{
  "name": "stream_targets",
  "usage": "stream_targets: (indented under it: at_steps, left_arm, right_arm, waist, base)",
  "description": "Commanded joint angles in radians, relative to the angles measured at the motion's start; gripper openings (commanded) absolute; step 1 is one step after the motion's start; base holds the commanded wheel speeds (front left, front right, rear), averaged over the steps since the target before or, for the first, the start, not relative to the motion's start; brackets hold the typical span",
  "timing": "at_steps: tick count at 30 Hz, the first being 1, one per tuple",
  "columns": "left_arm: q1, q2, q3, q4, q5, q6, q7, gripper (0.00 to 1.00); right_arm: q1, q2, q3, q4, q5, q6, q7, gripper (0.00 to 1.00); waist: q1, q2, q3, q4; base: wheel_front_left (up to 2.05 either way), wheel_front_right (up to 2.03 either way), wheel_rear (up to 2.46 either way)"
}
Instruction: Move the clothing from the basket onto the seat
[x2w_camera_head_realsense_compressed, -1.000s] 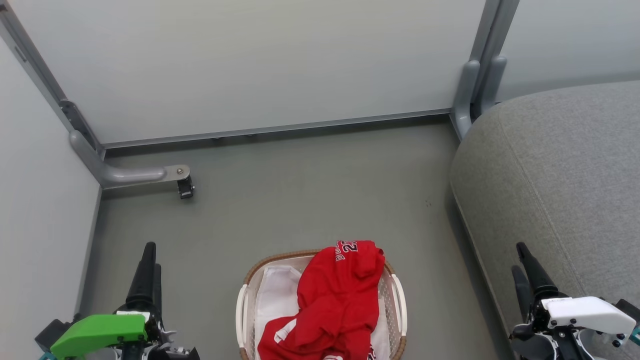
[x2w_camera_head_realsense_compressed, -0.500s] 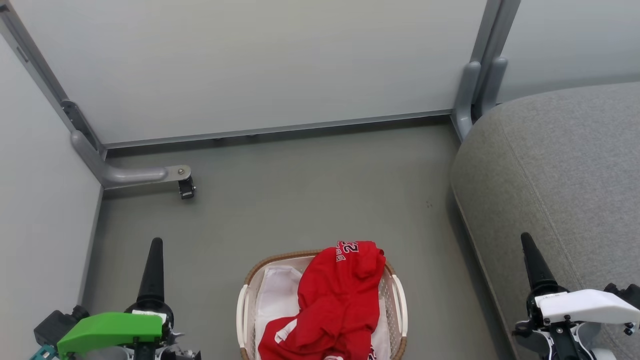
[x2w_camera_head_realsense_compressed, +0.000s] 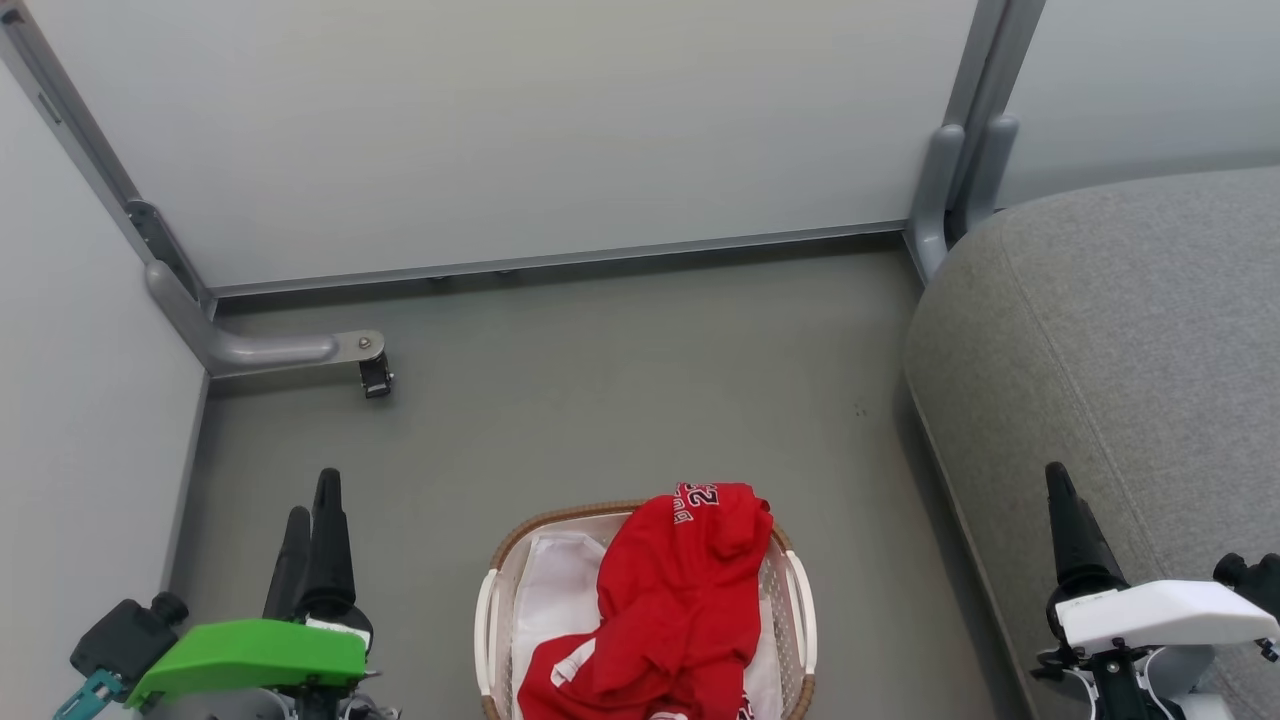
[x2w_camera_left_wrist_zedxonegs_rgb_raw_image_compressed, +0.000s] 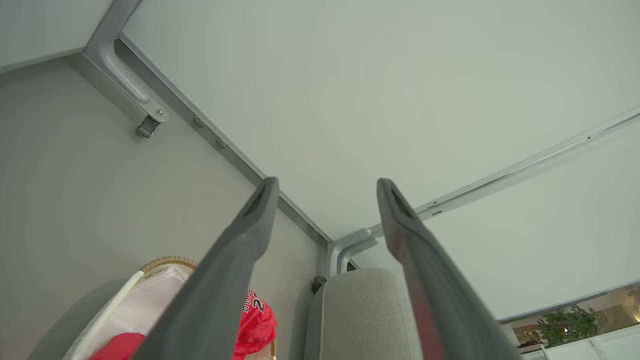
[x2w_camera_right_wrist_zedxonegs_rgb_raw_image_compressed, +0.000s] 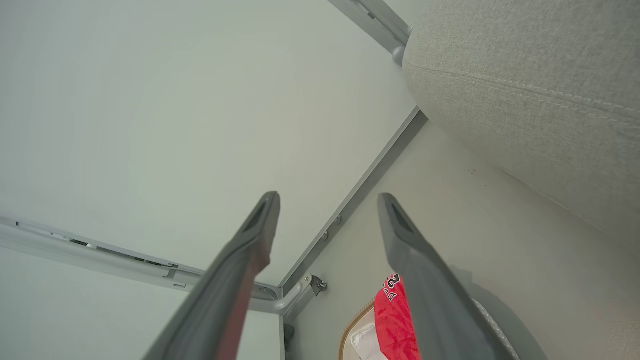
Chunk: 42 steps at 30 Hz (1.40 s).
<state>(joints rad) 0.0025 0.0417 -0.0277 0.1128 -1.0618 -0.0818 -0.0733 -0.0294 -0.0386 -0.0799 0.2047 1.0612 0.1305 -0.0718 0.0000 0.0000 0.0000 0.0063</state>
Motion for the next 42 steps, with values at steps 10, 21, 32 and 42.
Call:
stream_targets:
  at_steps: [10, 21, 32, 42]
  left_arm:
    - [0.015, 0.007, -0.032, -0.023, 0.206, 0.014, -0.039, 1.0]
    - [0.037, 0.008, -0.07, -0.014, 0.382, 0.029, -0.07, 1.0]
    - [0.052, 0.009, -0.09, -0.002, 0.485, 0.047, -0.098, 1.0]
    - [0.067, 0.009, -0.105, 0.021, 0.571, 0.058, -0.121, 1.0]
  right_arm:
    - [0.007, -0.008, -0.004, -0.03, -0.165, 0.0, -0.04, 1.0]
    - [0.017, -0.009, 0.013, -0.05, -0.344, 0.0, -0.072, 1.0]
    - [0.03, -0.01, 0.041, -0.063, -0.527, 0.0, -0.099, 1.0]
    - [0.038, -0.011, 0.048, -0.041, -0.639, 0.0, -0.123, 1.0]
  waist:
    - [0.0, 0.0, 0.0, 0.003]
    - [0.0, 0.0, 0.001, 0.005]
    - [0.0, 0.0, 0.001, 0.007]
    - [0.0, 0.0, 0.003, 0.011]
  base:
    - [0.0, 0.0, 0.0]
    - [0.0, 0.0, 0.0]
    - [0.0, 0.0, 0.0]
    - [0.0, 0.0, 0.0]
